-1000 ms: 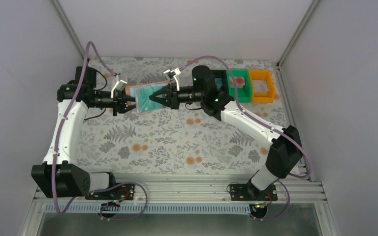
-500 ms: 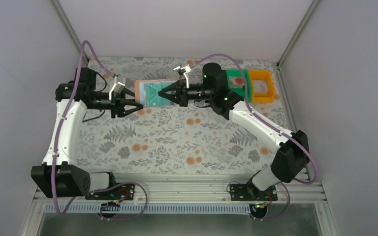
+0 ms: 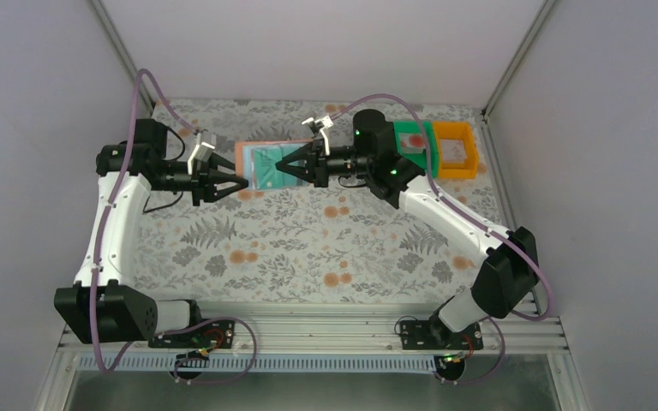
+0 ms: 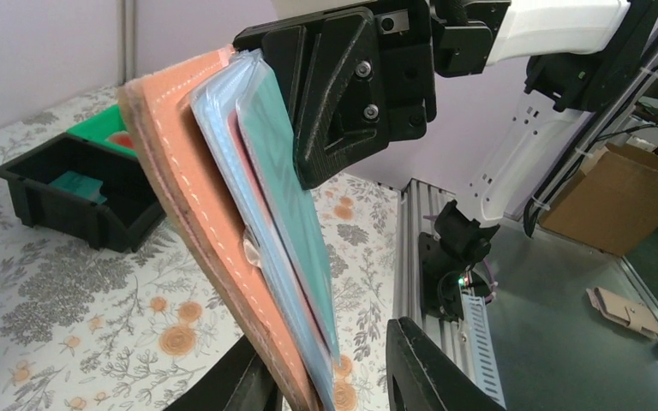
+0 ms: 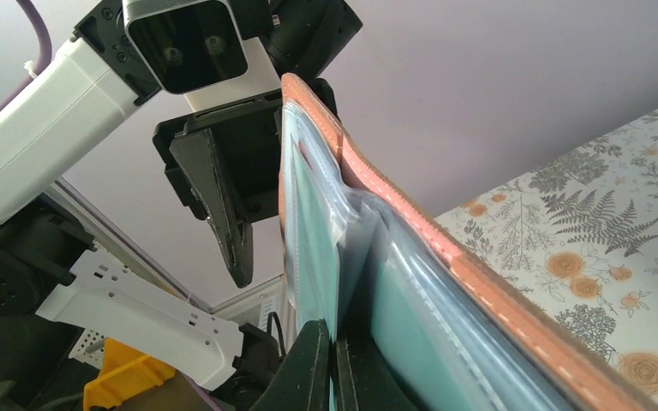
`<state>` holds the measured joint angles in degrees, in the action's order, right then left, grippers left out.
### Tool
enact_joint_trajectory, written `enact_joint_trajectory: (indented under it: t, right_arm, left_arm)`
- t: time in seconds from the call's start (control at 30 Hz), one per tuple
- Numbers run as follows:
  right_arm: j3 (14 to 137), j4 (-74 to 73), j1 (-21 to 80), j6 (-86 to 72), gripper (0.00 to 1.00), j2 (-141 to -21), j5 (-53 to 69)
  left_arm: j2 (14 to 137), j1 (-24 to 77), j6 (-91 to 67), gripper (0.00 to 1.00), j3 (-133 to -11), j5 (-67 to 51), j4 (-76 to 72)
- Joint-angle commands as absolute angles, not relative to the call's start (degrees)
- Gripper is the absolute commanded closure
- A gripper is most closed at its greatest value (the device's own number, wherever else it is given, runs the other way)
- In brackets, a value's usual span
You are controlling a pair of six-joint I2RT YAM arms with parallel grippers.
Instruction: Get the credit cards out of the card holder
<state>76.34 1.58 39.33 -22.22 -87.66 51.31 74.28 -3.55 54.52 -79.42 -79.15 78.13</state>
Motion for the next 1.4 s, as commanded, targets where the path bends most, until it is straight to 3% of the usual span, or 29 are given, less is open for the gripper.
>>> enact_joint_trajectory:
  t: [0.0,0.2,0.37,0.63,0.73,0.9,1.0,1.07,1.13,1.37]
  right_arm:
    - [76.42,2.74,39.47,-21.22,0.96,-87.15,52.64]
    - [77.77,2.48,40.43,-20.65,0.96,-88.24,52.95]
    - [78.51,2.37,41.21,-19.93,0.96,-88.34,52.92]
    - [79.97,1.76,42.3,-18.83,0.96,-88.87,53.25]
    - [80.8,0.59,42.7,-18.02,0.96,-89.06,53.09]
    - [79.96,0.06,42.63,-16.51,0.96,-88.01,52.86]
    - [79.02,-1.74,41.97,-15.71,0.86,-87.37,49.74]
    - [78.13,-2.88,40.87,-16.37,0.7,-87.0,46.02]
    - [77.38,-4.64,39.42,-17.46,0.62,-86.85,42.37]
    - [76.26,-9.27,36.56,-17.81,0.46,-85.36,34.82]
  left_arm:
    - [74.42,-3.52,57.25,0.69,-80.92,-84.24,77.75]
    - [75.16,-3.52,56.74,0.73,-80.71,-84.42,77.59]
    - [75.41,-3.52,55.8,0.84,-80.19,-84.25,76.63]
    - [75.71,-3.52,53.17,0.84,-79.56,-83.67,74.66]
    - [75.37,-3.51,52.98,0.97,-79.46,-83.51,74.42]
    - [74.02,-3.52,57.53,0.98,-79.4,-84.63,77.66]
    - [73.62,-3.87,56.92,0.98,-79.37,-84.35,77.29]
    - [73.66,-4.42,52.49,0.97,-79.01,-83.32,74.72]
    - [73.27,-5.07,46.54,0.98,-78.26,-81.12,69.87]
    - [72.09,-5.19,30.44,0.98,-74.8,-65.42,56.03]
